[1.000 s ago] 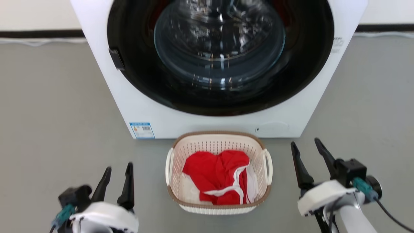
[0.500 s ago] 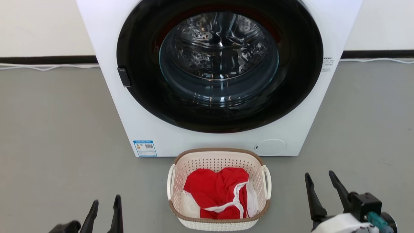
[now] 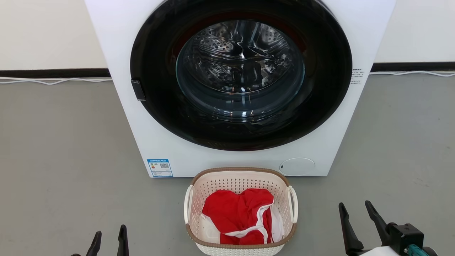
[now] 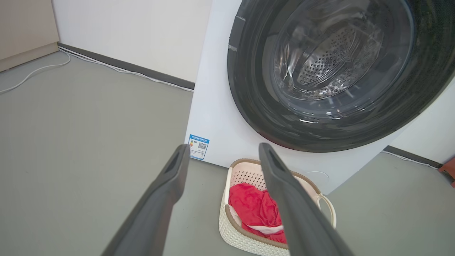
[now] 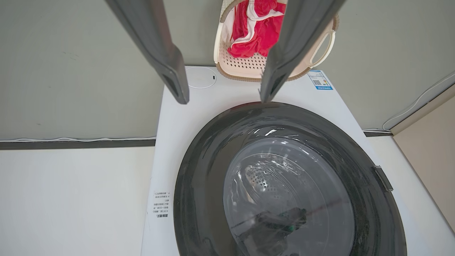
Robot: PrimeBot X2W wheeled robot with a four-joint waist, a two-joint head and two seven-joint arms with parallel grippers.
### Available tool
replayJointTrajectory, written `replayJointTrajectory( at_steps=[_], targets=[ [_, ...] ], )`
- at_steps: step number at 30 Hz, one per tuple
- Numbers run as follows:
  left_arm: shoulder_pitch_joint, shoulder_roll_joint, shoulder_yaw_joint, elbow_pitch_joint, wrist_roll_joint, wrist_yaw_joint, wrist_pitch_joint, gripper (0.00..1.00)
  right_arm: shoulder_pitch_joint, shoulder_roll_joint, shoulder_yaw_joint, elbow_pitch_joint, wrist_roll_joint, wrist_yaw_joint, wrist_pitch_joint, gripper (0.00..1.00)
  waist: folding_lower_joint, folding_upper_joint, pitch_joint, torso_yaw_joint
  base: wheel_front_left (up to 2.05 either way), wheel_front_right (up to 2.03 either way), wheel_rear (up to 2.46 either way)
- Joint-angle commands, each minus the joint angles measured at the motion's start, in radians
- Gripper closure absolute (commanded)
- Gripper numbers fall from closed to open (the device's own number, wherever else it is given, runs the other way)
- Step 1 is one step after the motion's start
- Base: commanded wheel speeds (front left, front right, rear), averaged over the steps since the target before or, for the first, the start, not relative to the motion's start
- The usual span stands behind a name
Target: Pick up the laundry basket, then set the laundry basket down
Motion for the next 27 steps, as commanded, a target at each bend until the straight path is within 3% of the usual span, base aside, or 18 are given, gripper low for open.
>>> replayJointTrajectory(
  at_steps=[1,8,9,16,23,27],
  targets=[
    [-0.027,0.012,0.032,-0.029,-0.005,0.008,-0.004,0.00,-0.016,-0.004,0.022,-0.029,0.006,0.006,0.003,0.00,0.0000,-0.0001,-0.001,0.001,0.00,0.00,0.00],
    [-0.034,0.022,0.019,-0.043,0.000,0.009,0.001,0.00,-0.022,-0.004,0.027,-0.030,0.006,0.006,0.005,0.00,0.0000,-0.0001,-0.007,0.002,0.00,0.00,0.00],
    [0.000,0.013,-0.009,-0.015,0.000,0.001,0.005,1.00,0.000,0.000,0.000,-0.001,0.000,0.000,0.007,1.00,0.0000,-0.0001,-0.007,0.002,0.00,0.00,0.00],
    [0.010,-0.011,-0.014,0.055,-0.003,0.000,0.010,1.00,0.030,0.006,0.000,0.068,0.004,-0.001,0.008,1.00,0.0000,-0.0001,-0.007,0.002,0.00,0.00,0.00],
    [-0.005,-0.012,-0.007,0.051,-0.071,-0.003,0.032,1.00,0.018,0.005,-0.006,0.064,0.089,-0.001,0.027,1.00,0.0022,-0.0001,-0.008,0.001,0.00,0.00,0.00],
    [-0.013,-0.012,-0.005,0.050,-0.110,-0.005,0.043,1.00,0.013,0.005,-0.006,0.060,0.138,0.000,0.035,1.00,0.0002,-0.0001,-0.004,0.000,0.00,0.00,0.00]
  ],
)
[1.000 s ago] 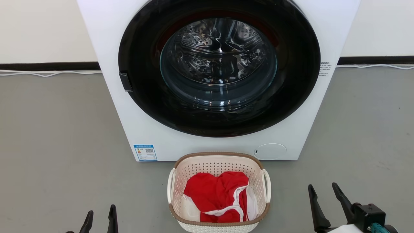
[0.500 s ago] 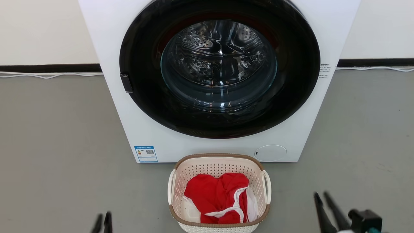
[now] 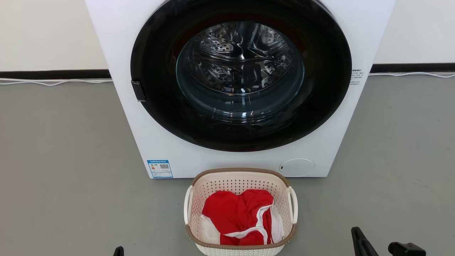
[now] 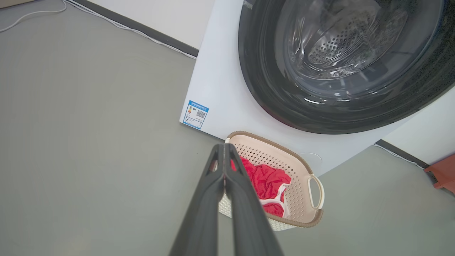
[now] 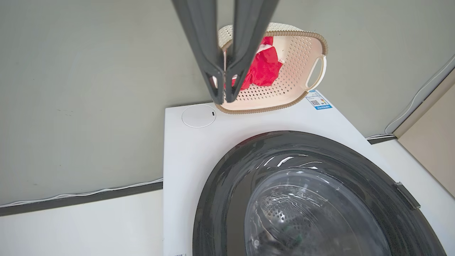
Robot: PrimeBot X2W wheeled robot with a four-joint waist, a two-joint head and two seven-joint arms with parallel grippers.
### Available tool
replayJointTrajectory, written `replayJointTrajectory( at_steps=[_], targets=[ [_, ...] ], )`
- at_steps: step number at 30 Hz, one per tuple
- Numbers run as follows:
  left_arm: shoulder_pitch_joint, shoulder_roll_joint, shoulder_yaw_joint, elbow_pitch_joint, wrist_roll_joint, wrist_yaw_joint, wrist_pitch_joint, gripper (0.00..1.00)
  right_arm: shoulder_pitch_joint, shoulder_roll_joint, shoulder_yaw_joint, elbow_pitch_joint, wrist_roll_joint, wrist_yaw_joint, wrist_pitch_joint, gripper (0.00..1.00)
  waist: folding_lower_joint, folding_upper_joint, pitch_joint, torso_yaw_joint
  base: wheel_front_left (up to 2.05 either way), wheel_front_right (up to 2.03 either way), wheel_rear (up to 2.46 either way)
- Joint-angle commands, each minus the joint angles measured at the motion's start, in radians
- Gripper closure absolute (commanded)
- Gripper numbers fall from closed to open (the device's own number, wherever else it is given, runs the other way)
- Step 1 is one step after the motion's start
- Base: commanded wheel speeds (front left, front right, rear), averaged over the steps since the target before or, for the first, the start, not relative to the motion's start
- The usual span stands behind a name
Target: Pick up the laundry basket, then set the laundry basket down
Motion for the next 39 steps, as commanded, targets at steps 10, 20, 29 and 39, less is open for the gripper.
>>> replayJointTrajectory(
  at_steps=[10,20,29,39],
  targets=[
    [-0.058,0.006,0.015,-0.032,-0.116,-0.009,0.031,1.00,-0.051,-0.006,-0.006,-0.037,0.145,0.001,0.031,1.00,-0.0004,-0.0001,0.004,-0.002,0.00,0.00,0.00],
    [-0.080,0.005,0.021,-0.037,-0.214,-0.013,0.059,1.00,-0.067,-0.007,-0.010,-0.045,0.267,0.002,0.054,1.00,-0.0004,-0.0001,0.007,-0.003,0.00,0.00,0.00],
    [-0.099,0.003,0.027,-0.041,-0.302,-0.016,0.085,1.00,-0.081,-0.007,-0.015,-0.052,0.376,0.002,0.074,1.00,-0.0004,-0.0001,0.010,-0.004,0.00,0.00,0.00],
    [-0.119,0.002,0.033,-0.046,-0.390,-0.020,0.111,1.00,-0.096,-0.008,-0.019,-0.059,0.486,0.003,0.095,1.00,-0.0004,-0.0001,0.012,-0.006,0.00,0.00,0.00]
  ],
)
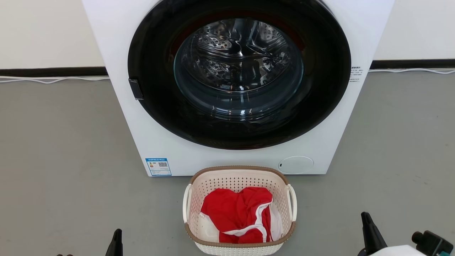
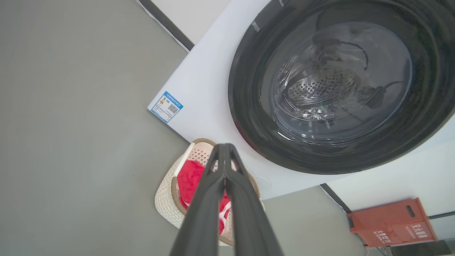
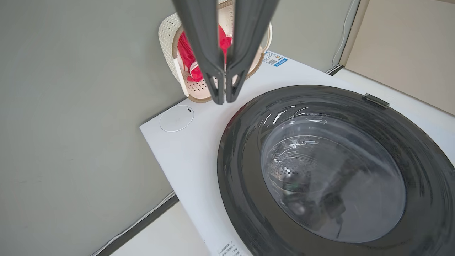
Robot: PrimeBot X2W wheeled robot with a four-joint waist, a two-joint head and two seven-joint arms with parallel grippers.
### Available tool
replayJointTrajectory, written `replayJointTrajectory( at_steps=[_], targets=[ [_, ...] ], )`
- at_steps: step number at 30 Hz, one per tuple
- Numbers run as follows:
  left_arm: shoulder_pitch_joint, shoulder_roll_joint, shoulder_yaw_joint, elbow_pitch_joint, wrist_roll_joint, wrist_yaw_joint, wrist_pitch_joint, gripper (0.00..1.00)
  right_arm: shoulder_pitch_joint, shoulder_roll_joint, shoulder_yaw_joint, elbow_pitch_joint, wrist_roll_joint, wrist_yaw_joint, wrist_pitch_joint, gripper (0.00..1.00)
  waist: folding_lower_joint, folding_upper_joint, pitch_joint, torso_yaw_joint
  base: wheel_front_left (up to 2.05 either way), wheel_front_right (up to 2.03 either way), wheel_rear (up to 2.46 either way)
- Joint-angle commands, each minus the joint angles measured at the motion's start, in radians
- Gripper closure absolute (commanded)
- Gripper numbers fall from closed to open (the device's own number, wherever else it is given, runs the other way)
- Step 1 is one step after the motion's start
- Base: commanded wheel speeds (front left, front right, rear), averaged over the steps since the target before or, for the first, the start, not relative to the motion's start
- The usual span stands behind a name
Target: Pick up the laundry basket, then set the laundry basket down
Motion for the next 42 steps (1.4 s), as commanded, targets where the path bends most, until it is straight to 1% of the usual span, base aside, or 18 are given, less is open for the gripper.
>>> replayJointTrajectory(
  at_steps=[1,2,6,28,30,42],
  targets=[
    [-0.051,0.005,0.018,-0.028,-0.024,-0.010,0.003,1.00,-0.047,-0.008,0.006,-0.032,0.028,0.003,0.009,1.00,-0.0001,-0.0001,0.000,0.000,0.00,0.00,0.00],
    [-0.055,0.005,0.019,-0.029,-0.043,-0.011,0.009,1.00,-0.050,-0.008,0.005,-0.034,0.052,0.003,0.014,1.00,-0.0001,-0.0001,0.001,0.000,0.00,0.00,0.00],
    [-0.062,0.004,0.021,-0.031,-0.073,-0.012,0.017,1.00,-0.055,-0.009,0.004,-0.036,0.089,0.003,0.021,1.00,-0.0001,-0.0001,0.002,-0.001,0.00,0.00,0.00],
    [-0.112,0.000,0.037,-0.042,-0.297,-0.022,0.084,1.00,-0.092,-0.010,-0.007,-0.054,0.369,0.005,0.074,1.00,-0.0001,-0.0001,0.008,-0.004,0.00,0.00,0.00],
    [-0.121,0.000,0.039,-0.044,-0.336,-0.023,0.095,1.00,-0.099,-0.011,-0.009,-0.057,0.418,0.005,0.083,1.00,-0.0001,-0.0001,0.010,-0.005,0.00,0.00,0.00],
    [-0.145,-0.002,0.046,-0.050,-0.443,-0.028,0.127,1.00,-0.116,-0.012,-0.014,-0.066,0.552,0.005,0.108,1.00,-0.0001,-0.0001,0.013,-0.006,0.00,0.00,0.00]
  ],
)
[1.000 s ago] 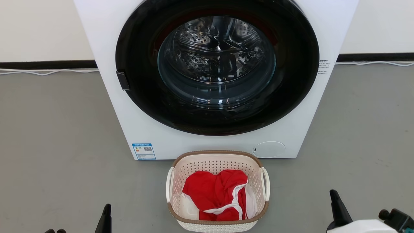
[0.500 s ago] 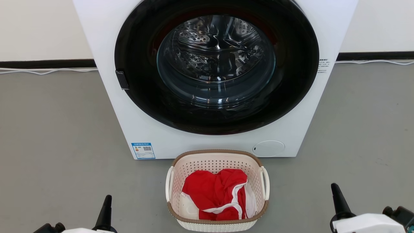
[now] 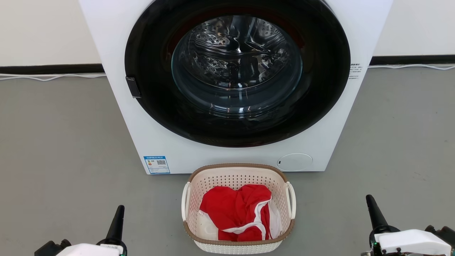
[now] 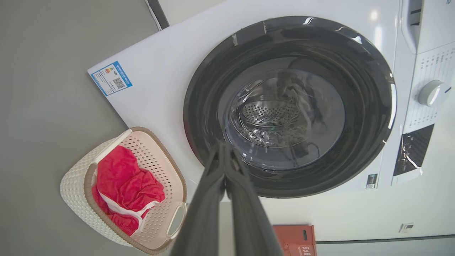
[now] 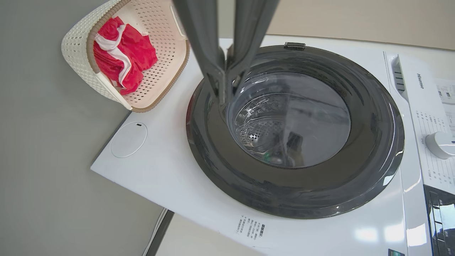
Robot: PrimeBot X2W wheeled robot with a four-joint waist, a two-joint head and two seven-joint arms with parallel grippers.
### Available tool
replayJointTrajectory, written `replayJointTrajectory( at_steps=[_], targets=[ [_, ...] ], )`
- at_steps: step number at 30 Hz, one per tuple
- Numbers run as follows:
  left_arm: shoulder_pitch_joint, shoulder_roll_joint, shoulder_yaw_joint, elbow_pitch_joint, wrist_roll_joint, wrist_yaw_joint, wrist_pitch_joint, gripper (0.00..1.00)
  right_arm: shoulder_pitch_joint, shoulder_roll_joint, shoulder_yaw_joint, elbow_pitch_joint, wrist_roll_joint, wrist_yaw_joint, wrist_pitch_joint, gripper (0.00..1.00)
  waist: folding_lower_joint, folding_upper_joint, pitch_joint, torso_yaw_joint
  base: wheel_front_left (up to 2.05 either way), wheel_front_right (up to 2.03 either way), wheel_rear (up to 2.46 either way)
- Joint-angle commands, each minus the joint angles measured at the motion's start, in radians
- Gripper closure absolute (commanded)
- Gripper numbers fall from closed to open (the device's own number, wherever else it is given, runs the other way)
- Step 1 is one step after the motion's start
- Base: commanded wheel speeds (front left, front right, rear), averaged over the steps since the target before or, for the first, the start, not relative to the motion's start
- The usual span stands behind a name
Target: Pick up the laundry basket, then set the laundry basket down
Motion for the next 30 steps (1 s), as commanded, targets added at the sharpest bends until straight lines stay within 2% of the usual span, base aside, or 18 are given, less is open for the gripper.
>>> replayJointTrajectory(
  at_steps=[1,30],
  targets=[
    [-0.061,0.005,0.027,-0.032,-0.031,-0.012,0.007,1.00,-0.051,-0.011,0.014,-0.033,0.037,0.006,0.011,1.00,-0.0001,-0.0001,0.000,0.000,0.00,0.00,0.00],
    [-0.127,0.000,0.047,-0.047,-0.324,-0.024,0.093,1.00,-0.100,-0.014,0.000,-0.056,0.403,0.007,0.081,1.00,-0.0001,-0.0001,0.009,-0.005,0.00,0.00,0.00]
  ],
)
